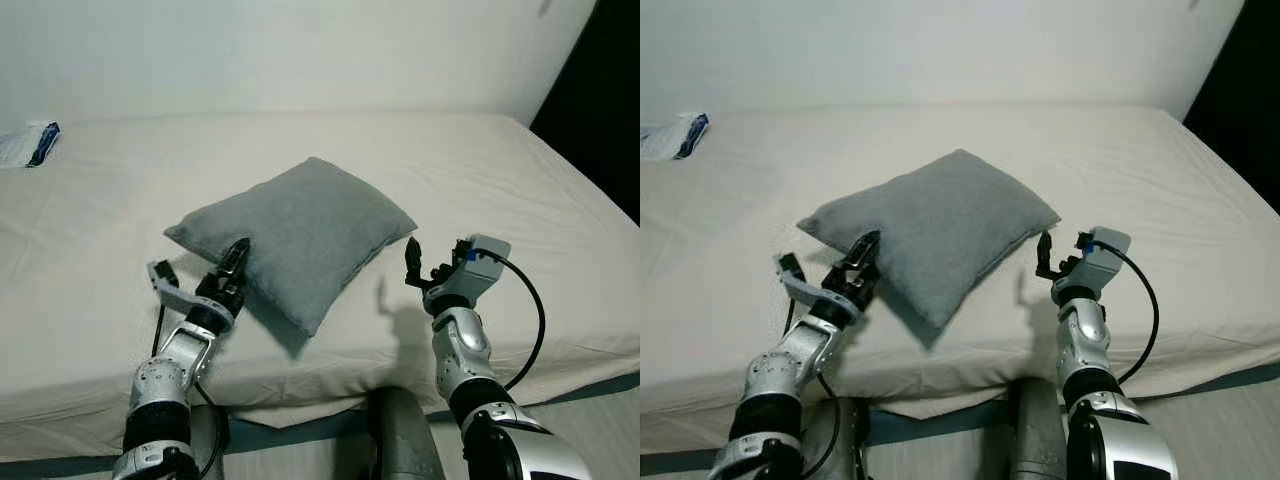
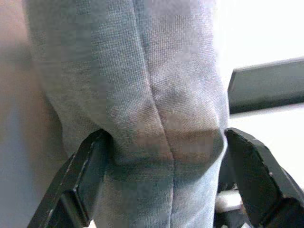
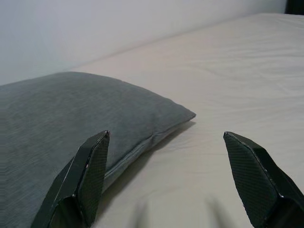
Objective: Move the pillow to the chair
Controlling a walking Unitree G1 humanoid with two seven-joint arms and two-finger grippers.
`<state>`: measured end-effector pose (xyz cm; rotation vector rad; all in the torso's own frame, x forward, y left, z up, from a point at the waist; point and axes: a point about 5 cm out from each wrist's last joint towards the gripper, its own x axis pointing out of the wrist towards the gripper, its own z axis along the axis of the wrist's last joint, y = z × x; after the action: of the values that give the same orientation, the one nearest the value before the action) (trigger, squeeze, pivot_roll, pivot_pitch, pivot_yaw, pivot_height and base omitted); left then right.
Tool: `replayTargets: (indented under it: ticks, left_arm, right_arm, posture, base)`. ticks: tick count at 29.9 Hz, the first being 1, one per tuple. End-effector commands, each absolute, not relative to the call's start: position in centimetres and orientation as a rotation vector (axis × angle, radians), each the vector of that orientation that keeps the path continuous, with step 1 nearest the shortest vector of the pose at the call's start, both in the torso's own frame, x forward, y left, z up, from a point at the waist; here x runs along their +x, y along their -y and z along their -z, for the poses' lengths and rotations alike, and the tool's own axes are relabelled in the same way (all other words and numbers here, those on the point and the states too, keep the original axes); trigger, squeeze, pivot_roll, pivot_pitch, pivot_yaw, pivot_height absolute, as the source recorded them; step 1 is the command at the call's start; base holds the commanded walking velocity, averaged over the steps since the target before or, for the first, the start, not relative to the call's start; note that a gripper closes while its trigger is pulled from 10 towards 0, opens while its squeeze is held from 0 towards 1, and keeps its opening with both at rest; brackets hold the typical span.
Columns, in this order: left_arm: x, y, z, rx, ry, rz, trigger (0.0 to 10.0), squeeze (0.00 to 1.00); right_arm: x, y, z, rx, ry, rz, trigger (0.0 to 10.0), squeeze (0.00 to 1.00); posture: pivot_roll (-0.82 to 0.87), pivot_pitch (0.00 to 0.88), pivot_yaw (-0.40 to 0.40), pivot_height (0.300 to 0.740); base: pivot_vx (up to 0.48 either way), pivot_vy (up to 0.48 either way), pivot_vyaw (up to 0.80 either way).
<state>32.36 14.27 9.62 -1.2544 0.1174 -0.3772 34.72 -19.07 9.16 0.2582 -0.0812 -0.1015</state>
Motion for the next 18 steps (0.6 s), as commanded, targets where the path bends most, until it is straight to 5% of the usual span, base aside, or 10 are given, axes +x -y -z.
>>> replayTargets:
  ticks: [1, 9, 18]
  left_arm:
    - [32.4, -13.1, -9.9, -1.181, -0.148, 0.418, 10.0, 0.00]
    - [33.7, -9.4, -9.8, -0.902, -0.266, 0.401, 10.0, 0.00]
    - [34.5, -8.3, -9.9, -0.649, -0.359, 0.342, 10.0, 0.00]
  right_arm:
    - [34.4, 19.1, -8.8, 0.254, 0.075, 0.103, 10.0, 0.00]
    - [34.6, 18.7, -8.8, 0.259, 0.071, 0.099, 10.0, 0.00]
    - [34.5, 18.9, -8.8, 0.258, 0.071, 0.106, 10.0, 0.00]
  posture:
    - [0.09, 0.091, -0.065, 0.560]
    - [0.09, 0.094, -0.064, 0.560]
    - [0.09, 0.096, -0.060, 0.560]
  base:
    - [0.000, 0.000, 0.00]
    - [0.000, 0.000, 0.00]
    - [0.000, 0.000, 0.00]
